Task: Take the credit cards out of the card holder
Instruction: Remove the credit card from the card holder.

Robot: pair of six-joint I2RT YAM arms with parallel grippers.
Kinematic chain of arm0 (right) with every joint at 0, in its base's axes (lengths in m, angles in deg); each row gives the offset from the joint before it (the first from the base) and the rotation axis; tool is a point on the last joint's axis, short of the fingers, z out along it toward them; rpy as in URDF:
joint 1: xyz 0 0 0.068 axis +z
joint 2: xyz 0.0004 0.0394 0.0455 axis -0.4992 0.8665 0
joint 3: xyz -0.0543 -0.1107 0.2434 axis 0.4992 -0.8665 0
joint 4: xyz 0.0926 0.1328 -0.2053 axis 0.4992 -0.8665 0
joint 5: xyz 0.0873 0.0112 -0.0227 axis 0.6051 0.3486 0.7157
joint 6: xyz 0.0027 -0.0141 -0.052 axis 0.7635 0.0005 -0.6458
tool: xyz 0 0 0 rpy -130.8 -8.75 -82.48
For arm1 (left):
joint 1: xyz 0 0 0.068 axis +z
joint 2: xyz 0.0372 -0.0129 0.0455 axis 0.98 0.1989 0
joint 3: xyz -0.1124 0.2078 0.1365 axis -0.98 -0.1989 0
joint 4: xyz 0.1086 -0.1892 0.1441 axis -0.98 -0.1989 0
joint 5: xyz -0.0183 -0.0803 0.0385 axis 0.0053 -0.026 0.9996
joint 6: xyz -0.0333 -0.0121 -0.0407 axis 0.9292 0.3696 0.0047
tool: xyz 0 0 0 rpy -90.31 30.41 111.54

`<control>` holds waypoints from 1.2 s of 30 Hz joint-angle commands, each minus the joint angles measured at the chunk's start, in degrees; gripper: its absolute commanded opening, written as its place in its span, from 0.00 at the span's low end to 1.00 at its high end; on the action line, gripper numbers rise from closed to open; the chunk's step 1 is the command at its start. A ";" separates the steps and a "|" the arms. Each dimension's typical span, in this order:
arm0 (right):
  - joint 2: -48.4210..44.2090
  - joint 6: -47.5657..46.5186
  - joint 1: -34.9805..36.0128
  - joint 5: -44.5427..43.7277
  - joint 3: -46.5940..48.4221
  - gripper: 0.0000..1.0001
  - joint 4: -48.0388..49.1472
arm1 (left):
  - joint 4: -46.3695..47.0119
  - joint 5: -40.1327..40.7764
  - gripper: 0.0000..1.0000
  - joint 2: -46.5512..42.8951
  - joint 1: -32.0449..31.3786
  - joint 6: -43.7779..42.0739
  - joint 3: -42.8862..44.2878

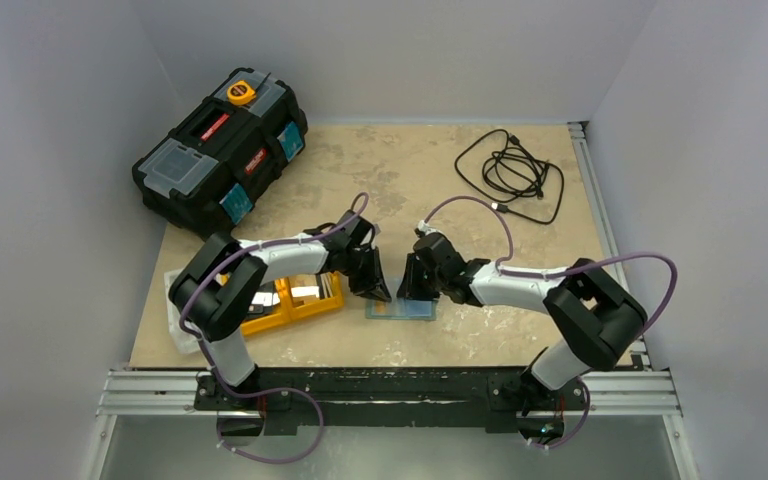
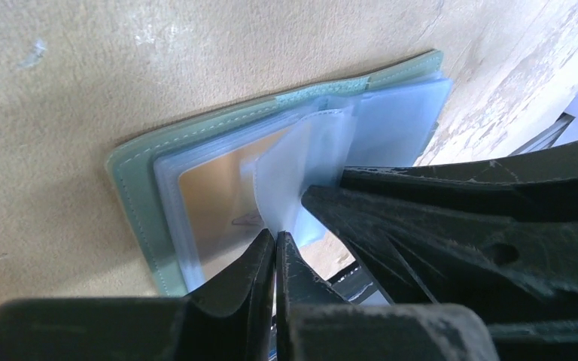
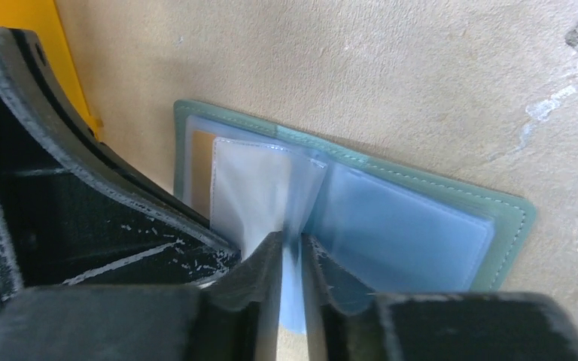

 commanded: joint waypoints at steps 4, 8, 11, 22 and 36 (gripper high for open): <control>-6.68 -2.21 -0.41 -2.61 4.22 0.32 -7.22 | 1.54 2.31 0.00 -2.20 -1.96 2.90 1.08; -9.43 -2.83 -1.32 -6.18 6.80 0.48 -13.10 | -0.19 5.01 0.00 -4.14 -4.01 4.17 1.54; -11.66 -3.53 -2.86 -8.51 6.93 0.53 -16.33 | -1.18 7.14 0.00 -5.67 -5.96 6.01 2.00; -21.18 -4.37 -7.77 -11.71 4.58 0.60 -21.92 | -1.98 7.51 0.19 -0.61 -11.86 8.67 11.34; -31.45 -1.31 -8.75 -14.04 0.81 0.60 -27.83 | 1.03 3.46 0.31 10.44 -12.30 8.45 17.73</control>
